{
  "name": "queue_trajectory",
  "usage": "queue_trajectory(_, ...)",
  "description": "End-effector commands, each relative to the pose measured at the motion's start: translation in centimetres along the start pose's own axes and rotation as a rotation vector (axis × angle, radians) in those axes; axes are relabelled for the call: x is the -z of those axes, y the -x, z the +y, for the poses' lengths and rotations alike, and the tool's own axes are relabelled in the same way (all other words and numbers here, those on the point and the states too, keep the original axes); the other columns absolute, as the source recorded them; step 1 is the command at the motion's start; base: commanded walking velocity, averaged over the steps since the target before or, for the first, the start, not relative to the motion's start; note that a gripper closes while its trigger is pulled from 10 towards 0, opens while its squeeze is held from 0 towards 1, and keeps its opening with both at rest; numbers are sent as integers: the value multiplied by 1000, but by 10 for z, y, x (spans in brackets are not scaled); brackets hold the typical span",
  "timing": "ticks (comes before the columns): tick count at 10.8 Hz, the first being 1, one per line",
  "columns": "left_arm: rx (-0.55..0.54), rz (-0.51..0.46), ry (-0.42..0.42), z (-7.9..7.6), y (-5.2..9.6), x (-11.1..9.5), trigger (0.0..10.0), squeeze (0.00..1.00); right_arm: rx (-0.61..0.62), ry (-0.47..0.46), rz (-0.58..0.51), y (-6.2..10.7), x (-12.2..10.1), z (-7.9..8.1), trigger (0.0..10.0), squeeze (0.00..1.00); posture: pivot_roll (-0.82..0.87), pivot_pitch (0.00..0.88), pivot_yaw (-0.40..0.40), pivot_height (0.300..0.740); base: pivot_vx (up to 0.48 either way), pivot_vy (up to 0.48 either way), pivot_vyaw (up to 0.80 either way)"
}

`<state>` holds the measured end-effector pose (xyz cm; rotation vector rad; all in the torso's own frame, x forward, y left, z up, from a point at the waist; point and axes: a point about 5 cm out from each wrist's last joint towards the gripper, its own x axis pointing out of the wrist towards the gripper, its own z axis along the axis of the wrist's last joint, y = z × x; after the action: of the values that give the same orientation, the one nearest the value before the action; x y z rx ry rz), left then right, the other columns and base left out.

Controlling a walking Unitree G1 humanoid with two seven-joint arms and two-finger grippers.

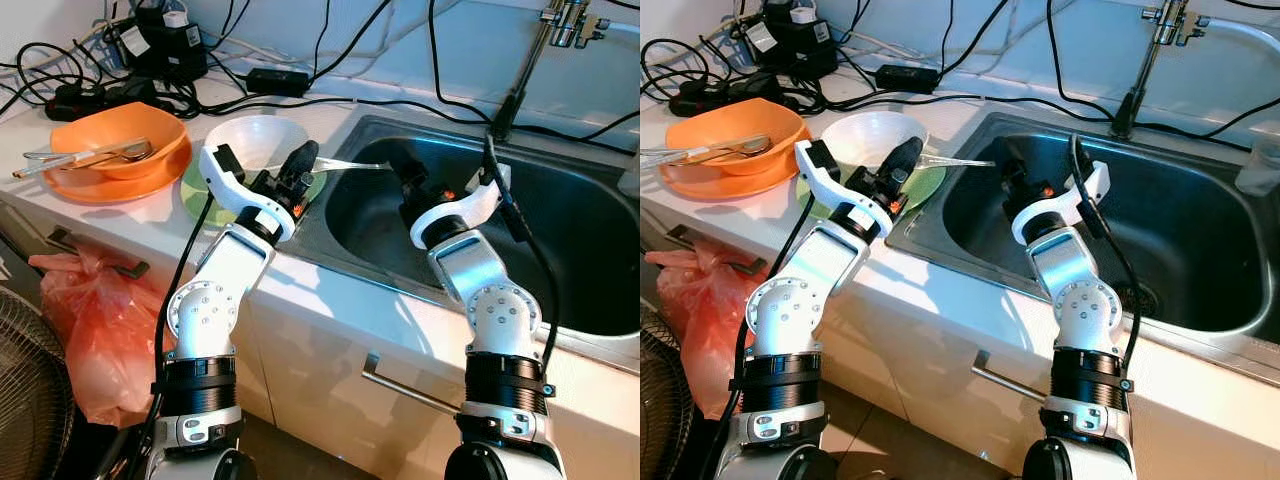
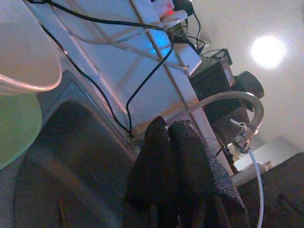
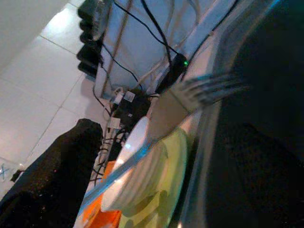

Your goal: Kitchen organization

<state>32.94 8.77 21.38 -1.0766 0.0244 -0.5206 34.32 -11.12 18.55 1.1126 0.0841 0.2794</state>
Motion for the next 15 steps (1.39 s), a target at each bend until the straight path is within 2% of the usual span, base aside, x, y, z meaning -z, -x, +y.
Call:
queue_trajectory(1,99,17,55,-28,-16,14,10000,0,-167,-127,60,-20,34,55,10000,0,3,0,31,740,0,0,0)
queue_trajectory(4,96,20,99,-28,-18,18,10000,0,-181,-133,75,-22,38,58,10000,0,-2,0,29,740,0,0,0)
queue_trajectory(6,113,31,116,-33,-22,21,10000,0,-193,-140,68,-24,36,56,10000,0,-6,0,29,740,0,0,0)
queue_trajectory(7,114,37,143,-34,-23,25,10000,0,-230,-166,63,-27,35,61,10000,0,-5,0,31,740,0,0,0)
queue_trajectory(10,109,45,165,-33,-22,29,10000,0,-270,-212,72,-34,39,70,10000,0,1,0,28,740,0,0,0)
queue_trajectory(14,111,52,175,-34,-23,31,10000,0,-278,-215,85,-35,44,70,10000,0,-2,0,26,740,0,0,0)
queue_trajectory(15,112,53,177,-34,-23,32,10000,0,-283,-216,87,-35,46,70,4392,0,0,0,24,740,0,0,0)
